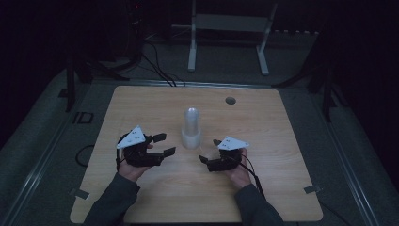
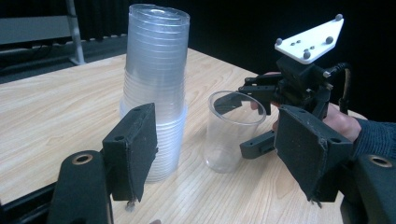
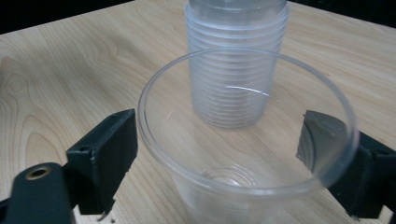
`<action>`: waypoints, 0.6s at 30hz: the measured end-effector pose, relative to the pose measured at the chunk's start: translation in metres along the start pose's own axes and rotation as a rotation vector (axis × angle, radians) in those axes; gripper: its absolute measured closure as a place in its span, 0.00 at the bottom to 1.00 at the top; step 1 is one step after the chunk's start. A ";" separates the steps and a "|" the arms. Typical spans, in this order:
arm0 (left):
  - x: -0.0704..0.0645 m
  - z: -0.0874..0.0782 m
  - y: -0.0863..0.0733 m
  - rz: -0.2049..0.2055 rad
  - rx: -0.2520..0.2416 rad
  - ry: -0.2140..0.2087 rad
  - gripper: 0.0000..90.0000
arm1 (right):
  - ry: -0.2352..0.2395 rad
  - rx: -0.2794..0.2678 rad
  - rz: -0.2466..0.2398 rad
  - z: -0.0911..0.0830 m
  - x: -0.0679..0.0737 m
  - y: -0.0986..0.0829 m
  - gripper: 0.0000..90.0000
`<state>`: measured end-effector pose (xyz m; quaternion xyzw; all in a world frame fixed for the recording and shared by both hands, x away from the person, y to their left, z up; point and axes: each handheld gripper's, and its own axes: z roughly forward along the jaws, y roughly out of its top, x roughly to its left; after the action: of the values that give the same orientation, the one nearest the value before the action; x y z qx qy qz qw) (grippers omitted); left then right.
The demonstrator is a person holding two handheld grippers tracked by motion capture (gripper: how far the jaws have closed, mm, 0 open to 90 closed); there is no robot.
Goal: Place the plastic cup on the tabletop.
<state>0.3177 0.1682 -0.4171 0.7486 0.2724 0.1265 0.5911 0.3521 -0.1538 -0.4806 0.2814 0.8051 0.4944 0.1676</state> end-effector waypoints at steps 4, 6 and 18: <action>0.000 0.000 0.000 0.001 0.002 0.000 0.33 | -0.015 -0.015 -0.001 -0.005 -0.001 0.001 0.13; 0.000 0.000 0.000 0.001 0.002 0.000 0.33 | -0.007 -0.026 0.014 -0.008 -0.002 0.001 0.13; 0.000 0.000 0.000 -0.002 0.003 -0.002 0.33 | 0.002 -0.038 0.022 -0.018 -0.002 0.003 0.13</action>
<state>0.3178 0.1680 -0.4177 0.7491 0.2730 0.1248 0.5905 0.3444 -0.1663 -0.4698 0.2863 0.7927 0.5117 0.1667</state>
